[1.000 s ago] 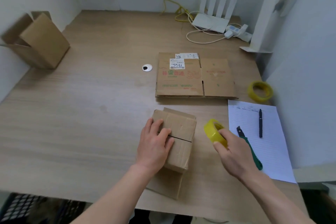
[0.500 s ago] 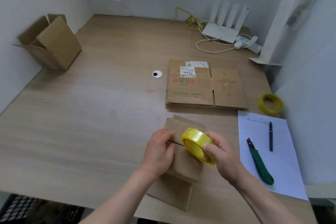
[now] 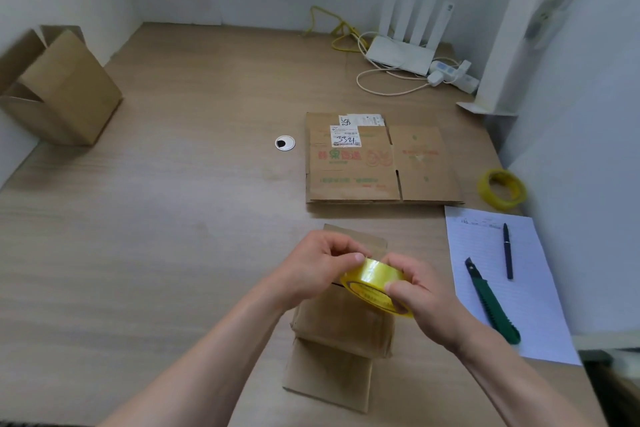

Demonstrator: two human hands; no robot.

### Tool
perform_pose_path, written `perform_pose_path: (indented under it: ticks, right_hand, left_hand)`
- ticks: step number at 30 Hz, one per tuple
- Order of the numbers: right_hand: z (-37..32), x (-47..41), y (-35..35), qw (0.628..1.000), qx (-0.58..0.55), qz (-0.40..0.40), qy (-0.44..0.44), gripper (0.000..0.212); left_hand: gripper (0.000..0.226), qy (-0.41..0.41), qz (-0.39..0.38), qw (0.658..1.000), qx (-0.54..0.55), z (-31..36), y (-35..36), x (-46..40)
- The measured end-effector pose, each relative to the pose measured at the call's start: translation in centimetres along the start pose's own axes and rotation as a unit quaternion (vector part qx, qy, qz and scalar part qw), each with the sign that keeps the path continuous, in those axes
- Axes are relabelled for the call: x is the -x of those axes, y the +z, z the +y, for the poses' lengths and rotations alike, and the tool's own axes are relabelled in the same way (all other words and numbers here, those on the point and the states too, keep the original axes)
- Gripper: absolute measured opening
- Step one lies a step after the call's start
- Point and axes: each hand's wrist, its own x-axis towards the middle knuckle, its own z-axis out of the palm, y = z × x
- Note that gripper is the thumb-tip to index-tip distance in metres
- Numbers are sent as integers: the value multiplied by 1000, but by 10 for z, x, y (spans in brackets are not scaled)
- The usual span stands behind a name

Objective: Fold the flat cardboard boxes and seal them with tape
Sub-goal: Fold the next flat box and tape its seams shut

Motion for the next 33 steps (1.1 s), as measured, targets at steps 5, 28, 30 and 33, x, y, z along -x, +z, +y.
perform_pose_path:
  ticks: [5, 28, 30, 33]
  right_hand:
    - [0, -2, 0, 1000, 8, 1, -8, 18]
    - [-8, -19, 13, 981, 172, 80, -36, 42]
    - [-4, -18, 12, 995, 67, 67, -21, 35]
    - [7, -13, 14, 998, -47, 40, -12, 28]
  left_hand:
    - [9, 28, 41, 999, 1, -2, 3, -3]
    - [26, 23, 303, 933, -192, -43, 9, 6]
    - [24, -7, 300, 936, -185, -48, 3, 5]
    - [24, -30, 284, 943, -170, -55, 0, 6]
